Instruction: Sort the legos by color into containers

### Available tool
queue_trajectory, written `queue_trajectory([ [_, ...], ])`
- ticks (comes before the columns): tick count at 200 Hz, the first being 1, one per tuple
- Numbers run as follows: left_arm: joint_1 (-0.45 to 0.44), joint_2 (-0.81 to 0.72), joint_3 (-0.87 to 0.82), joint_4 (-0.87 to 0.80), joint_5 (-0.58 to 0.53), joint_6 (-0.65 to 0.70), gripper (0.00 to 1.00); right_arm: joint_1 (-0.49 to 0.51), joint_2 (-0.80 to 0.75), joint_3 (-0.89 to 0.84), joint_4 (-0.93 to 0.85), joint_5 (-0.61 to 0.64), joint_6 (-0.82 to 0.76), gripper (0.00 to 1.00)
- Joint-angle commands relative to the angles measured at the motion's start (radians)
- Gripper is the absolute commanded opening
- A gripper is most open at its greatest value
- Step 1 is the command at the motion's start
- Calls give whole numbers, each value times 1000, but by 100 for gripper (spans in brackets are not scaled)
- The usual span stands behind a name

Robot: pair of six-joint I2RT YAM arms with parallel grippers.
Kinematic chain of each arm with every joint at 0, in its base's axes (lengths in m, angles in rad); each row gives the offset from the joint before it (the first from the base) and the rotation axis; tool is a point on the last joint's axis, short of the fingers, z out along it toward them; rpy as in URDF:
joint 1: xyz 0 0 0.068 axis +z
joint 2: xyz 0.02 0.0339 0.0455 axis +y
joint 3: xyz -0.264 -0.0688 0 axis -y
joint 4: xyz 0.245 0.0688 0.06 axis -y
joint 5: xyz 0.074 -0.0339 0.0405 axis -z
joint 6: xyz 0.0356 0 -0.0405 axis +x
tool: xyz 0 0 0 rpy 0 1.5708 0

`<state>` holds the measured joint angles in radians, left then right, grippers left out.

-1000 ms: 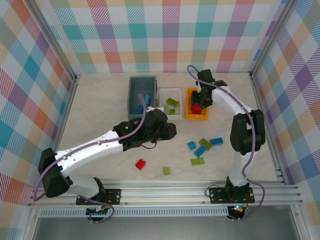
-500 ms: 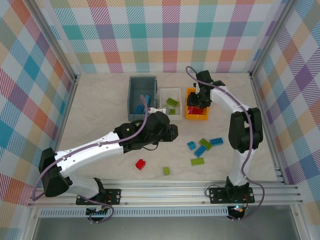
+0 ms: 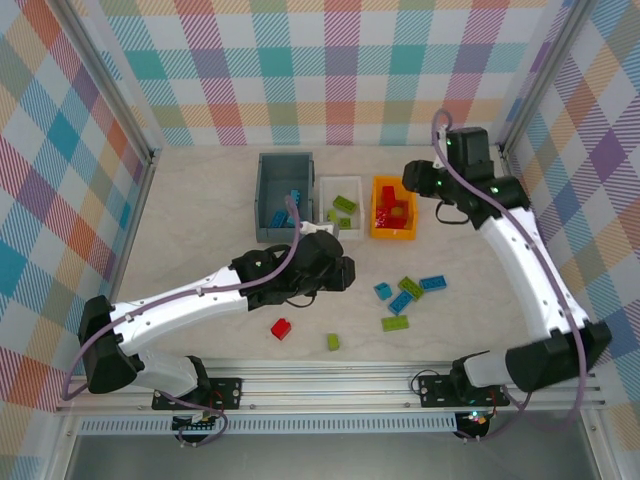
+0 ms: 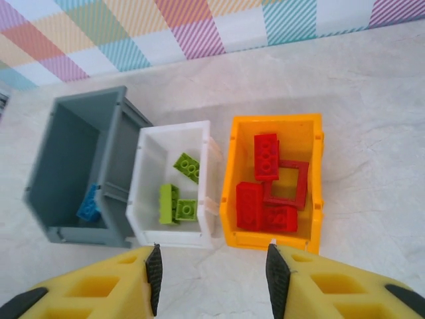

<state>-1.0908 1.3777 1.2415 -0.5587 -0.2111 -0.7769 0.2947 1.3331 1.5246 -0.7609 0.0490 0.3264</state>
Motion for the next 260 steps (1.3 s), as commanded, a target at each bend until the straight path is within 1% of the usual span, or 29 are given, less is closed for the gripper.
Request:
queue_trajectory([
  [1,-10,27,10,-40,-6,-30,39,14,-86,-67,-136,-40,56,52],
  [22,-17,137,79,-100,-19,-160,47,15,-190,-114,-201,-96,71,56],
  [40,-27,263,154,-134,-8,-301,50,15,-248,-128,-265,-163,77,59],
  [49,-28,320,188,-131,8,-363,51,15,-269,-130,-300,-189,79,61],
  [76,-33,448,249,-86,45,-523,58,15,-335,-117,-397,-256,80,67],
  [91,-34,519,290,-64,66,-572,60,15,-375,-109,-425,-282,85,69],
  [113,-32,625,408,-124,72,-619,67,15,-413,-96,-463,-288,88,70],
  [136,-26,723,522,-160,93,-622,69,15,-435,-101,-477,-283,88,70],
  [153,-23,791,601,-229,102,-630,68,15,-439,-105,-478,-280,90,70],
  [195,-11,863,680,-305,85,-625,64,15,-438,-109,-473,-273,88,70],
  [227,-9,896,704,-320,94,-624,63,15,-439,-121,-462,-266,87,70],
  [260,-8,934,708,-317,102,-628,59,14,-440,-127,-455,-261,91,70],
])
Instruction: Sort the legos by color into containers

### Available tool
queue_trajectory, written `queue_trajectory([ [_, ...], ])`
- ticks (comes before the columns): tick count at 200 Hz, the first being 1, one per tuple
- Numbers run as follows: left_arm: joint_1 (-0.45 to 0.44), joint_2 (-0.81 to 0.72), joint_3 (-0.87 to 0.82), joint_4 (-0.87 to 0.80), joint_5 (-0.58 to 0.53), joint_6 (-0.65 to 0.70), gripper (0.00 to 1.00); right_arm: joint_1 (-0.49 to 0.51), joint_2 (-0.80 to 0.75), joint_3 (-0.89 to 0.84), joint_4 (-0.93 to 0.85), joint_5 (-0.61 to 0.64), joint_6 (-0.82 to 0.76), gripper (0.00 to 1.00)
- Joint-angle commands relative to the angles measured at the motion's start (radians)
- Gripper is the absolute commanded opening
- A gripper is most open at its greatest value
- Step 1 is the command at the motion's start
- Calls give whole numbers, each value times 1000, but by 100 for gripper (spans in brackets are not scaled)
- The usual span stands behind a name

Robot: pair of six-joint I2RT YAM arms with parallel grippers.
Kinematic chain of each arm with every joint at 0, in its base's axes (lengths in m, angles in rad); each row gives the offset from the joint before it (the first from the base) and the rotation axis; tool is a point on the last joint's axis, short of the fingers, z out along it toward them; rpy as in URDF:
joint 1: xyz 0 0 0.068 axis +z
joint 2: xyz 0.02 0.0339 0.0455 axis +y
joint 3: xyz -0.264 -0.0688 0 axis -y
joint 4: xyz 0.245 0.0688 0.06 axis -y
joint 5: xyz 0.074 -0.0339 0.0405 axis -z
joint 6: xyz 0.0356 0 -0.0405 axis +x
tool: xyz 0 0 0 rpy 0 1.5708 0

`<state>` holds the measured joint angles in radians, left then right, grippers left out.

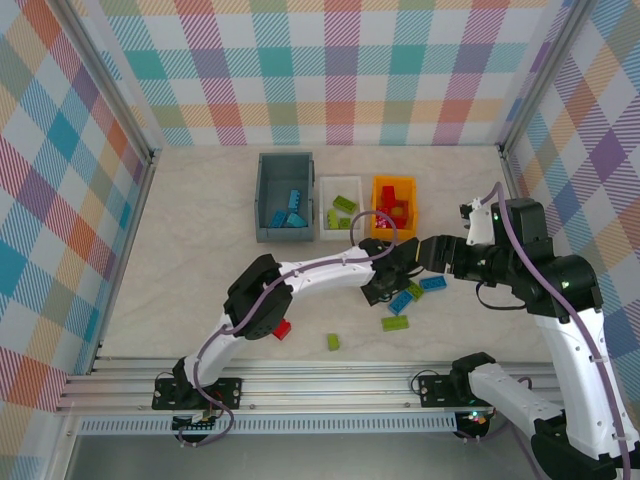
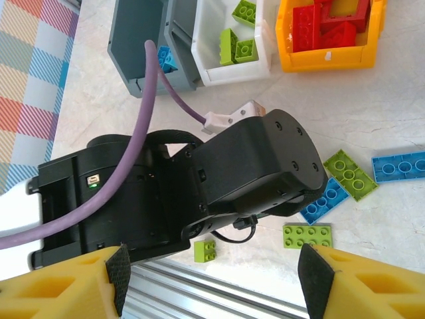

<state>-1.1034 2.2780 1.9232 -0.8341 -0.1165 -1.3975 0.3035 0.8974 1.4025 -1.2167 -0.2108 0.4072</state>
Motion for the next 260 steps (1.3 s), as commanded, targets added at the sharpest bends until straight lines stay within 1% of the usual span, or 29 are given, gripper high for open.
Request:
queue_trajectory([
  [1,6,34,26,-42,8,-8,58,6,-5,-5,1,-1,10,70],
  [17,9,51,36,-35,11,-6,55,6,-5,-5,0,1,9,70],
  [36,14,61,46,-34,2,-3,48,6,-7,-8,0,2,10,70],
  [55,16,55,45,-35,-17,0,35,6,-8,-11,0,2,12,70],
  [70,15,34,39,-42,-40,10,29,6,-9,-14,2,4,10,70],
  [93,16,-45,6,-63,-113,37,26,6,-7,-25,14,-5,7,70],
  [120,40,-228,-89,-101,-247,112,26,18,4,-40,43,-32,-24,67],
  [133,83,-326,-156,-104,-280,164,26,66,14,-56,76,-24,-34,67],
  [145,136,-405,-205,-114,-298,226,26,158,36,-71,117,15,-34,66],
  [156,199,-459,-230,-129,-308,299,26,266,60,-82,163,68,-25,66],
  [172,302,-490,-228,-163,-299,410,26,405,106,-93,240,125,-13,66],
  [187,400,-495,-221,-152,-274,518,26,484,148,-107,325,153,0,66],
  [201,477,-471,-193,-147,-283,601,25,527,178,-120,405,170,9,66],
  [220,548,-402,-127,-130,-292,708,25,560,227,-115,474,190,12,66],
  [238,592,-318,-48,-114,-292,779,24,574,259,-124,538,211,16,66],
  [260,623,-209,58,-104,-279,834,24,578,276,-144,609,216,40,66],
])
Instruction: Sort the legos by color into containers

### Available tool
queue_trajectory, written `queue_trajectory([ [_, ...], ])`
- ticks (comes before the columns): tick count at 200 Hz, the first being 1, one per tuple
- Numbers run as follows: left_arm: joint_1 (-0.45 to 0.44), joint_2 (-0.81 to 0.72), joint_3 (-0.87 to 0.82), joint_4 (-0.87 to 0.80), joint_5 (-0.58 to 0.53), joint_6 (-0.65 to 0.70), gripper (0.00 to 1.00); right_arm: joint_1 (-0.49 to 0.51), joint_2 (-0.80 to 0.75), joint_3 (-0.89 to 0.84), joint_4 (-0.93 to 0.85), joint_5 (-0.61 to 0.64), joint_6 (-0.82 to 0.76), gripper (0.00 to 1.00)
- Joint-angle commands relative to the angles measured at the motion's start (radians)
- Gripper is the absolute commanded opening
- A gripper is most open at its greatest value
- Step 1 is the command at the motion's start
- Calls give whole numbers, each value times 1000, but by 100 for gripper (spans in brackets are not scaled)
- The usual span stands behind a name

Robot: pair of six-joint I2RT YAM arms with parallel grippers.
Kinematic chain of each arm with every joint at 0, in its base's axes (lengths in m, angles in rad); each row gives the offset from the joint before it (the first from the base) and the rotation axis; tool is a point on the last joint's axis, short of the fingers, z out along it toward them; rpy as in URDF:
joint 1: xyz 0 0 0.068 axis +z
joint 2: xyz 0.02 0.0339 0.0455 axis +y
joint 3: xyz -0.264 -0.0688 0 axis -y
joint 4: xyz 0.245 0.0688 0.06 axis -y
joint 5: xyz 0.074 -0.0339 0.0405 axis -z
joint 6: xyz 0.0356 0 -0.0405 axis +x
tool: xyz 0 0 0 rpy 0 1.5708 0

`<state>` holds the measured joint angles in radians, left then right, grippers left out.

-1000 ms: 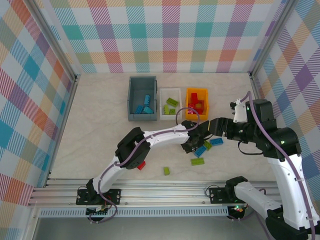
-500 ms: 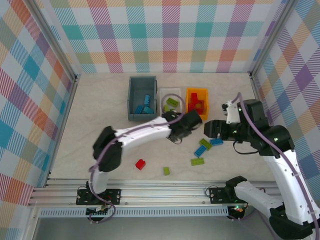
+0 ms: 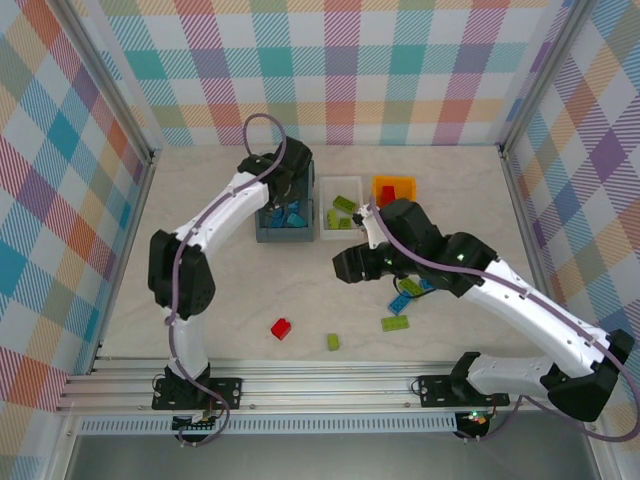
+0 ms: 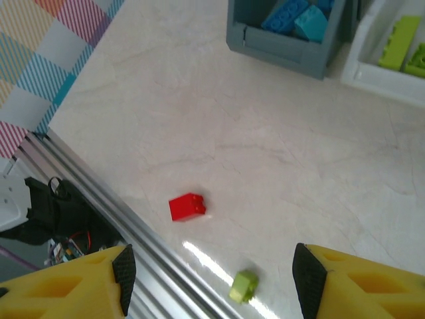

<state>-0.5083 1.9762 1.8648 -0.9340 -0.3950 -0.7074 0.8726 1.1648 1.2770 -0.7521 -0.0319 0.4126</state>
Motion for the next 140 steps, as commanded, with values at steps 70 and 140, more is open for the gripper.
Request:
queue_trajectory([
  [70,69,311,274,-34,-7,157,28,10,37,-30,163,46,52,67],
  [140,69,281,256,-51,-6,156,44,9,36,-41,159,38,56,67],
])
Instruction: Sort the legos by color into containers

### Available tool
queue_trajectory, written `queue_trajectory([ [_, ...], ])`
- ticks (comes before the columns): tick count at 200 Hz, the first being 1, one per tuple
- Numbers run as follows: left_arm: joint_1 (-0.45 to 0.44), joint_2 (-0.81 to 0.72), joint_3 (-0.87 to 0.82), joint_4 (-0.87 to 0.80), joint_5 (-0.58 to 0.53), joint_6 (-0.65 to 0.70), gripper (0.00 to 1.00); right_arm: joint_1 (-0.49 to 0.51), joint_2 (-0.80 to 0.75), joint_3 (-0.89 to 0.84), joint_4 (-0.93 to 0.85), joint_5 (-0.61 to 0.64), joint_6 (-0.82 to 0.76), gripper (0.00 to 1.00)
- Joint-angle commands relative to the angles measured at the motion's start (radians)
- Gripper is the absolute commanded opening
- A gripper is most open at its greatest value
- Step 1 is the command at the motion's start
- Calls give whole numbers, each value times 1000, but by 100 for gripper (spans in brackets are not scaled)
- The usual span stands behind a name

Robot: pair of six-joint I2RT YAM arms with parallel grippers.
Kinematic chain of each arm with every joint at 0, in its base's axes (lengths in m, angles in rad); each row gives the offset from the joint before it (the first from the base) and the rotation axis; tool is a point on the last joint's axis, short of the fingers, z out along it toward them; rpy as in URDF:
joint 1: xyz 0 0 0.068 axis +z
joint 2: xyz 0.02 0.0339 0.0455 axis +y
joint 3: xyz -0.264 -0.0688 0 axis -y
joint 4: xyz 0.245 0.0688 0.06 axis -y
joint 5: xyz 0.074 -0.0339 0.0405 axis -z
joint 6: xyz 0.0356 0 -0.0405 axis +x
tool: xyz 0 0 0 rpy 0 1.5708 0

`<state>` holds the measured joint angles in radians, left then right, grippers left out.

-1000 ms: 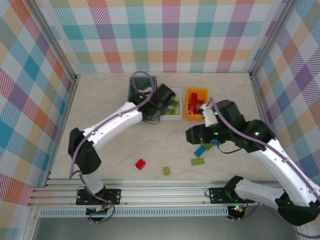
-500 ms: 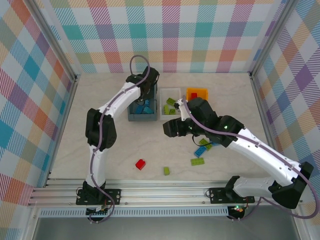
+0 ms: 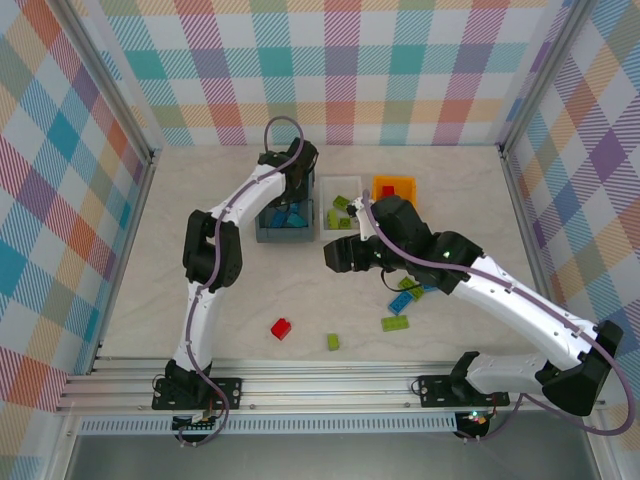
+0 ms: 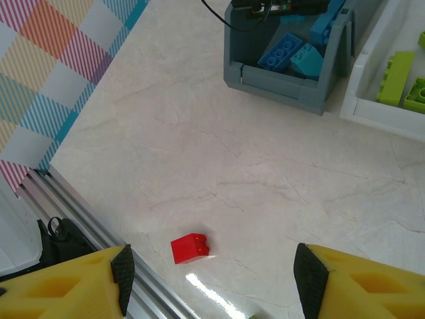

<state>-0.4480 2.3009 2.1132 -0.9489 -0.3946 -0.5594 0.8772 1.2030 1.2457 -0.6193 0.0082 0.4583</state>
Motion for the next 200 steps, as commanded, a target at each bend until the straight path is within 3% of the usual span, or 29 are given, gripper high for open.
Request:
queue_trajectory([
  [1,8,-46,6,-35,-7,7,44,5,-2,-9,27,-2,11,67],
  [43,8,-117,21,-68,-18,4,44,5,-7,-14,8,-4,11,67],
  [71,-1,-276,-63,-43,-37,-33,41,31,7,-24,-7,12,-10,65],
  [105,-36,-610,-308,-38,-65,-119,41,167,142,-29,-7,54,-67,64],
  [147,-54,-1113,-708,-103,-36,-246,41,342,406,41,-19,74,-115,74],
  [174,-54,-1410,-866,-194,-20,-293,41,405,564,101,-27,60,-92,79],
  [200,-54,-1596,-931,-295,-16,-315,41,419,669,149,-63,109,-53,82],
])
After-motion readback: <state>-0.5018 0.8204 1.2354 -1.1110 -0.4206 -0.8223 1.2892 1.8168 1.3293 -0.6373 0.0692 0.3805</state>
